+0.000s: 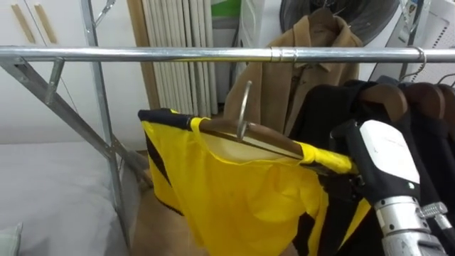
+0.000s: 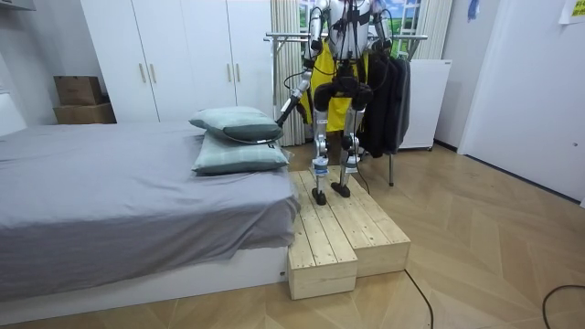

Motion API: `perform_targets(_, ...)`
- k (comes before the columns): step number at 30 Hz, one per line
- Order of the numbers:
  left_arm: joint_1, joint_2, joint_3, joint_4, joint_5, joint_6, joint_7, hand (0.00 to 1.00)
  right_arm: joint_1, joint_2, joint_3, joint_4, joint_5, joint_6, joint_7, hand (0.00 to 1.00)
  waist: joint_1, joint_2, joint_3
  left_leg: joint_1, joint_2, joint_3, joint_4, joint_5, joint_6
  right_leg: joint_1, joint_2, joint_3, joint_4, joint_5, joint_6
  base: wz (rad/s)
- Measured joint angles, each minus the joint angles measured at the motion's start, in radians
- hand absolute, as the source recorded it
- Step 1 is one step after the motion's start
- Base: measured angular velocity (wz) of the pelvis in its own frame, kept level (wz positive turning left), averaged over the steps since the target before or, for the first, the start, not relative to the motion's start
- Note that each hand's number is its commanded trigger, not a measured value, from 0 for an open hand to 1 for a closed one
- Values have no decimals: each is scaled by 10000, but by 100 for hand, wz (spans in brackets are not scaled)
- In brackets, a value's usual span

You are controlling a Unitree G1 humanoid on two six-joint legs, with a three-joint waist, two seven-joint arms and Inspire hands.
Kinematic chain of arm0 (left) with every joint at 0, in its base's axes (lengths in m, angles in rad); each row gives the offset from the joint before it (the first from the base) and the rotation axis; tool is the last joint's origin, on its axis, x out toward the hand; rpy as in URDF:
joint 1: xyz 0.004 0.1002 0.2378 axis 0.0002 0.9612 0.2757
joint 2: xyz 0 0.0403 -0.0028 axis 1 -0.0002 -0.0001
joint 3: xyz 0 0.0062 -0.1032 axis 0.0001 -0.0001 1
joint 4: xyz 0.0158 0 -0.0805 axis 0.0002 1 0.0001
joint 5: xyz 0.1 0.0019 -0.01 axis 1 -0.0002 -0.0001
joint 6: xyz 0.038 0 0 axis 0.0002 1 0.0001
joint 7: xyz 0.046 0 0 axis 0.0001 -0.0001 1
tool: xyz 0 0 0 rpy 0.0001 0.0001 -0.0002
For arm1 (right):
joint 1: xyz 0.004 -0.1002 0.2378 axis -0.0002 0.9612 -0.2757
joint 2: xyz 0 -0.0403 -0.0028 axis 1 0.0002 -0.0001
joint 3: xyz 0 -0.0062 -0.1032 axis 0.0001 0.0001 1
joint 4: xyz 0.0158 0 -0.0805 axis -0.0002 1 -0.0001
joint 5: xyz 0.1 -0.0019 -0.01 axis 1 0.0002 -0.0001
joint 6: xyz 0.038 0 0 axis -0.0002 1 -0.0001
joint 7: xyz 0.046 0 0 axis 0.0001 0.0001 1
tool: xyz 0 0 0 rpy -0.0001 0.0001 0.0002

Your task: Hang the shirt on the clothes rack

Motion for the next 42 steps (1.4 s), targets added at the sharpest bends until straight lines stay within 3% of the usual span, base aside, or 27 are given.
perform_targets(6,0,97,-106,18,8,-4,-199,0,-210,-57,15,0,70,-41,2,100,20,-23,14,46,0,-4,-12,0,0,45,-4,-6,-9,3,-6,0)
perform_targets(12,2,182,-103,-231,12,-3,-203,0,-398,-435,79,-15,667,-37,458,100,112,-174,49,50,10,7,-17,-1,-1,14,3,-43,5,0,-3,0)
perform_targets(19,15,294,-141,-349,28,-162,-217,0,-1117,-697,45,-15,2107,-100,1031,100,309,-266,73,19,28,-26,-17,-8,-11,-1,9,-86,11,4,-16,1)
perform_targets(27,14,298,-73,-356,39,-355,-229,0,-1213,-870,-25,105,3576,-145,1544,100,442,-268,71,-1,11,-180,7,-15,-14,38,-36,-209,-33,57,-136,4)
perform_targets(38,12,335,-84,-392,233,-512,-181,0,-2171,-912,-29,2013,4155,-184,1632,100,547,-345,95,40,7,-381,3,6,-38,180,-112,-476,-159,21,-177,6)
perform_targets(42,12,337,-79,-391,233,-609,-113,0,-2550,-915,-30,2863,4152,-161,1626,100,620,-403,120,33,-1,-399,-4,11,-43,184,-102,-444,-165,-37,-91,0)
